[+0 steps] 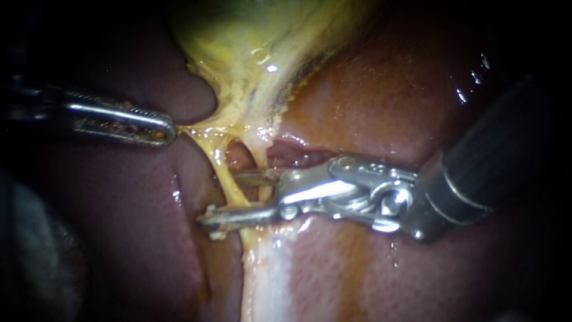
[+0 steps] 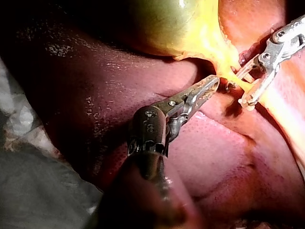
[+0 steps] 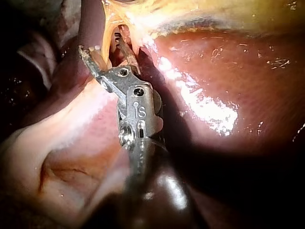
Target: Going back second clip left tube
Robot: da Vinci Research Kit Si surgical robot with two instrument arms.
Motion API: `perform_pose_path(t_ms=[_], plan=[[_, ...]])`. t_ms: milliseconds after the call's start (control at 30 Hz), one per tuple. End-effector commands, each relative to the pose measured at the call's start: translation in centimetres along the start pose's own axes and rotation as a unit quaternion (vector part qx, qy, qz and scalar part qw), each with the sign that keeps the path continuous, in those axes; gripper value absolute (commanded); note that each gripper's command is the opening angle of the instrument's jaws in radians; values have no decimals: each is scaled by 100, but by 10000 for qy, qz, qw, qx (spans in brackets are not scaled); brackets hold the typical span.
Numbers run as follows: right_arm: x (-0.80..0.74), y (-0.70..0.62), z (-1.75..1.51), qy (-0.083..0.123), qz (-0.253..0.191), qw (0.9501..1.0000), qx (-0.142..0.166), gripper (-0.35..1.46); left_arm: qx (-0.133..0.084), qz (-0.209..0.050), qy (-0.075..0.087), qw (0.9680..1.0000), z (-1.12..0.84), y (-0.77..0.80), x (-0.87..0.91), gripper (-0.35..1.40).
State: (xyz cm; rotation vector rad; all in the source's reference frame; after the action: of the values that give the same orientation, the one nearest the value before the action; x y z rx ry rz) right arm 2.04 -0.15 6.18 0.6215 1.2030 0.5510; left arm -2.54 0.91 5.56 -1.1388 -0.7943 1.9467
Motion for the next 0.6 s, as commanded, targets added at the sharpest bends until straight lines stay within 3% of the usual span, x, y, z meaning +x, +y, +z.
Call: perform_pose_path(t_ms=[33,367,600], plan=[[0,-1,-2,2,-108,9999,8,50,-2,2,0,10000,0,0,0,-35],[-3,-28,-65,-19,-818,9964,212,50,-8,8,-3,10000,-3,-1,-2,-35],[12,-32,-124,-5,-1215,9924,219,50,-8,9,-3,10000,-3,-1,-2,-35]])
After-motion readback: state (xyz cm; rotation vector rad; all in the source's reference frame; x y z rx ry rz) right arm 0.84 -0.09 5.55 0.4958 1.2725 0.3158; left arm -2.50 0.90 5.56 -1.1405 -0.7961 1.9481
